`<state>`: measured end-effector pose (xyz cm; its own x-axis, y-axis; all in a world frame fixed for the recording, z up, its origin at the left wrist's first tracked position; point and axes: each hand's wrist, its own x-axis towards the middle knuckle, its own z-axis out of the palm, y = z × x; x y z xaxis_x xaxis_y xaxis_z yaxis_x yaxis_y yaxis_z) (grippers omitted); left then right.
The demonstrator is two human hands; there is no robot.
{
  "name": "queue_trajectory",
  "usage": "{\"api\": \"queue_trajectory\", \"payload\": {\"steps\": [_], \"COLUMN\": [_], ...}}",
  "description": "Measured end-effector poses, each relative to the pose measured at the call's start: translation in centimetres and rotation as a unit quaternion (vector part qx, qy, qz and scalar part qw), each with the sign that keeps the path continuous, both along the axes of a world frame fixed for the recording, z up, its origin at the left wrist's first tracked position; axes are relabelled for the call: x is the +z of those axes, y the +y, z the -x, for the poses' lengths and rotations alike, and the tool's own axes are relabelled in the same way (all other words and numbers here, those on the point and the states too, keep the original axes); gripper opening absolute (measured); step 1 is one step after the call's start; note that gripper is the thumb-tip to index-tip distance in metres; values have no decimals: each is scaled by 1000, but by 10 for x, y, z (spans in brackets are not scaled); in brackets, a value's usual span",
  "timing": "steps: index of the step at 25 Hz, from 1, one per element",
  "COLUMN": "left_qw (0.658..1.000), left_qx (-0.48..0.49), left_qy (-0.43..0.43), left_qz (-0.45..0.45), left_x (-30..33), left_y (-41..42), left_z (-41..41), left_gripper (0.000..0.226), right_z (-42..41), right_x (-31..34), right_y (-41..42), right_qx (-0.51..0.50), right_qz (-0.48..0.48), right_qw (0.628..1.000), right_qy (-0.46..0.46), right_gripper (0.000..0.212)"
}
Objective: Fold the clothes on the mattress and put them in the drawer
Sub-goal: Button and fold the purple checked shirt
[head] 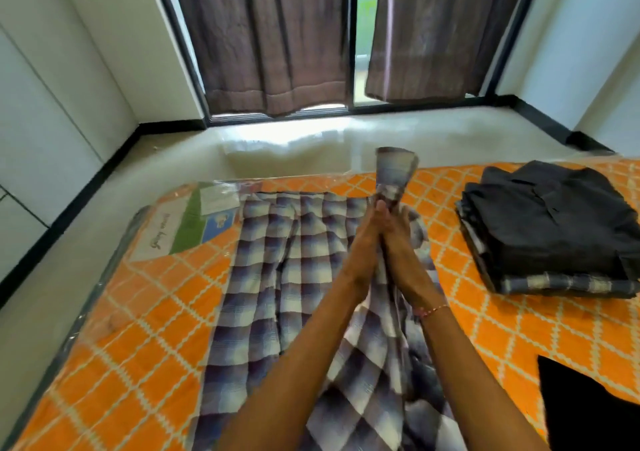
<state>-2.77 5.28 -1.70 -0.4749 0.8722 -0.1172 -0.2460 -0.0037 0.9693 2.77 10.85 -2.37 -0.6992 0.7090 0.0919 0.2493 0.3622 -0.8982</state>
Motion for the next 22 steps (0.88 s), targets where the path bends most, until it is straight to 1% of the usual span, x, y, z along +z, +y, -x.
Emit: {"api": "queue_trajectory", "payload": {"steps": [1,2,3,4,5,6,7,8,9,10,11,12,13,14,15,17,19,21,22], "left_qw": [999,995,987,978,972,970,969,969,968,966,962,960,957,953,952,957,963,961,958], "left_qx": [4,18,41,72,101,104,106,111,115,110,110,118,141,162,174,190,208,228,222], "left_qy": [-43,-93,-139,-171,-186,-204,-218,-218,-201,-181,-167,-155,-136,-122,-110,-89,-49,58,105], "left_qz": [9,-24,-72,-100,-99,-87,-46,21,96,150,184,200,213,223,226,202,166,146,145], "left_x": [4,5,3,2,-2,-10,-23,-39,-56,-70,-83,-93,-99,-102,-103,-105,-102,-98,-98], "left_y": [-3,-5,-8,-12,-17,-24,-30,-41,-51,-59,-62,-60,-55,-49,-44,-36,-32,-29,-28], "left_z": [21,47,74,101,130,158,184,202,216,221,226,231,233,236,240,250,262,275,279], "left_gripper": [55,50,45,41,43,48,53,56,52,42,28,18,21,34,44,49,52,59,66], "right_z": [27,58,87,116,146,173,195,206,211,209,207,203,198,196,198,207,215,222,222], "right_x": [3,5,4,1,-3,-12,-21,-33,-47,-62,-76,-89,-97,-103,-105,-99,-91,-92,-97], "right_y": [-6,-11,-15,-18,-20,-23,-27,-28,-29,-27,-24,-18,-12,-4,5,22,33,37,36], "right_qx": [8,12,8,0,2,11,25,31,19,-17,-73,-133,-167,-176,-175,-157,-128,-111,-109], "right_qz": [-83,-121,-136,-145,-151,-147,-142,-133,-125,-100,-49,18,78,135,196,322,353,359,358], "right_qw": [996,991,988,984,978,971,964,959,959,968,977,977,969,960,953,931,927,926,927], "right_qy": [-36,-53,-73,-104,-146,-187,-224,-249,-255,-228,-193,-166,-165,-168,-151,-66,-5,28,13], "right_gripper": [49,48,50,53,56,57,58,58,56,53,50,45,40,36,34,37,37,27,23]}}
